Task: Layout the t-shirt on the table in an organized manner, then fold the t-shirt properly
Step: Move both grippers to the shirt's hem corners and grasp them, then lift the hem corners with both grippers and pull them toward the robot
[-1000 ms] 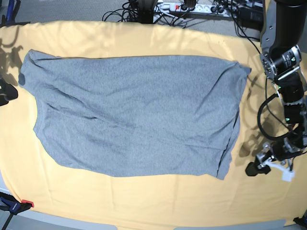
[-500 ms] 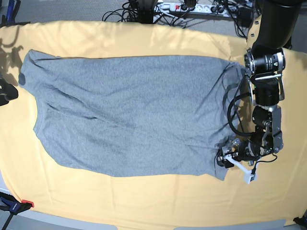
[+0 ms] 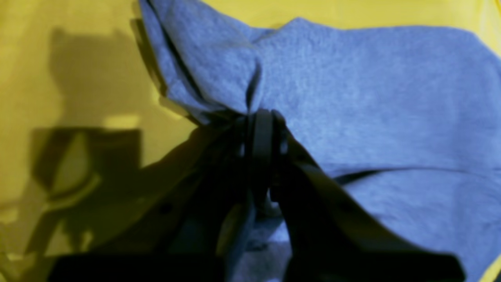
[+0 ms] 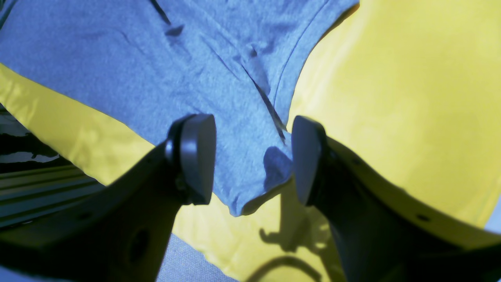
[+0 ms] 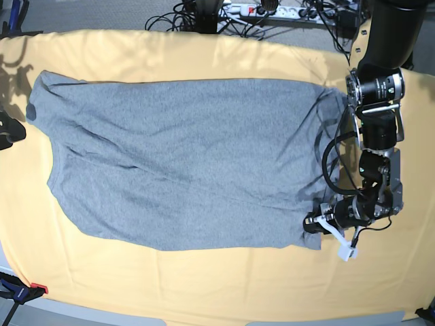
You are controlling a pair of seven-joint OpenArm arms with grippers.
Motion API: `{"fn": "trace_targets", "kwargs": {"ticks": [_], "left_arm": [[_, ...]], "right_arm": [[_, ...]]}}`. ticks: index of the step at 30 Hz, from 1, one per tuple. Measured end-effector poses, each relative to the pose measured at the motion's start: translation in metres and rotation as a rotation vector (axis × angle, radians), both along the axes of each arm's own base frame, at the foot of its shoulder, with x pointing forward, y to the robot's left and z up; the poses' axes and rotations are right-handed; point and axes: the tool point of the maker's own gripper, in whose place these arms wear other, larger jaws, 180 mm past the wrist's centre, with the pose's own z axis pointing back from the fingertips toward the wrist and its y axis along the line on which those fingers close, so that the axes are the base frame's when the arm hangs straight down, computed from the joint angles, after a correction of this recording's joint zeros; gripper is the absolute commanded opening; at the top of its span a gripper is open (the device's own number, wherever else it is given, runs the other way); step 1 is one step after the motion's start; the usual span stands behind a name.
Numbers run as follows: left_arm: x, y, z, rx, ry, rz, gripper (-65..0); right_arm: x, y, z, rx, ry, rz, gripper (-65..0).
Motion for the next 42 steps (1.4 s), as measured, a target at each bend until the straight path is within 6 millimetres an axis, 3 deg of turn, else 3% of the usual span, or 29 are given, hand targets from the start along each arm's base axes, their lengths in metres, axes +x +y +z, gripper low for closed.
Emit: {"fn": "trace_targets", "kwargs": {"ticks": [4, 8, 11, 15, 19, 22, 27, 33, 37, 42], "left_arm": [[-0.002, -0.014, 0.023, -0.101, -0.044, -0.086, -65.0], [0.000, -0.016, 0.044, -0.152, -0.077, -0.127, -65.0], [-0.001, -0.008, 0.045, -0.143, -0.079, -0.117, -65.0], [-0.005, -0.001, 0.039, -0.122, -0.062, -0.110, -65.0], [-0.004, -0.006, 0.040, -0.134, -0.066, -0.116, -65.0], [-0.005, -0.003, 0.039, -0.127, -0.063, -0.111, -65.0], [-0.004, -0.003, 0.040, -0.130, -0.066, -0.112, -65.0], [-0.004, -0.002, 0.039, -0.125, -0.064, -0.109, -65.0], [-0.004, -0.002, 0.039, -0.124, -0.064, -0.110, -65.0], [-0.005, -0.002, 0.039, -0.125, -0.064, -0.110, -65.0]], "right_arm": [[0.000, 0.000, 0.000, 0.001, -0.001, 0.000, -31.7], [0.025, 0.007, 0.019, 0.054, -0.131, -0.022, -26.4], [0.051, 0.015, 0.040, 0.119, -0.287, -0.062, -24.2], [0.076, 0.014, 0.035, 0.038, -0.360, -0.097, -24.2], [0.104, 0.031, 0.013, -0.076, -0.356, -0.076, -24.2], [0.120, 0.041, -0.015, -0.119, -0.288, -0.109, -24.2], [0.148, 0.031, -0.058, -0.155, -0.159, -0.251, -24.2], [0.171, 0.018, -0.098, 0.009, -0.046, -0.397, -24.2], [0.181, 0.009, -0.112, 0.081, -0.009, -0.483, -24.2], [0.193, 0.012, -0.110, 0.120, -0.025, -0.524, -24.3]]}}
